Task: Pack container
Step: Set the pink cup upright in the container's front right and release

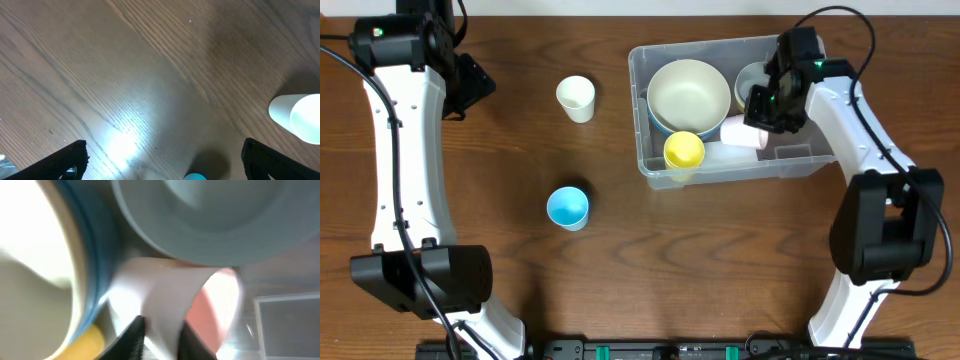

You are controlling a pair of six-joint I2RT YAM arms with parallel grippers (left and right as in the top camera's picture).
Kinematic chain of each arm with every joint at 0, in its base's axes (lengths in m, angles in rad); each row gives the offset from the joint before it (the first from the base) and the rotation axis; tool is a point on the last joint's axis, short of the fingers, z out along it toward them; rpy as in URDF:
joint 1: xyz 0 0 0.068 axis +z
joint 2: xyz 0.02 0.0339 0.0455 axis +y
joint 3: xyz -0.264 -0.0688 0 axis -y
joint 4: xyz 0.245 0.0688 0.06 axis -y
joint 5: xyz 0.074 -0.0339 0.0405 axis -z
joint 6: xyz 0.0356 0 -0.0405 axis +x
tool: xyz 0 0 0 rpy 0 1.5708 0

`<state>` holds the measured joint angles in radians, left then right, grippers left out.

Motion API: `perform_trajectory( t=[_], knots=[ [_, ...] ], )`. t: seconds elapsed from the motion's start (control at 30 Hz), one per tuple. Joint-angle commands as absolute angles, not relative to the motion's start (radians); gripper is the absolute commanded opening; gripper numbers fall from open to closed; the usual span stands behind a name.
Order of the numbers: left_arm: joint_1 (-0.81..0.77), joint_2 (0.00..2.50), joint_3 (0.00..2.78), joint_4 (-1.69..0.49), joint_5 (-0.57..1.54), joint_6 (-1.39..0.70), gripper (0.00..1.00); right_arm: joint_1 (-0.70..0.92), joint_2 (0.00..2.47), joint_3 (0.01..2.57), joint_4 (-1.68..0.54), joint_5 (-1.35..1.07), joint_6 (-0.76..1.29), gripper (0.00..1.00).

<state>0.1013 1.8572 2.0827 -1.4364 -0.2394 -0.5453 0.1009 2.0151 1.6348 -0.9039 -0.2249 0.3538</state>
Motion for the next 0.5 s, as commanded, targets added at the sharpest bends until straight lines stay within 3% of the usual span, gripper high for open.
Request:
perform_trajectory(
  t=[0.0, 0.47],
  knots=[
    [0.102, 1.867, 2.076, -1.443, -0.249, -0.532, 0.98, 0.101, 2.048, 1.619, -0.91, -0.157, 0.348, 0.02],
    [0.102, 1.867, 2.076, -1.443, -0.249, -0.532, 0.98, 0.11, 2.048, 1.619, -1.01, -0.131, 0.318, 0.01]
  ],
)
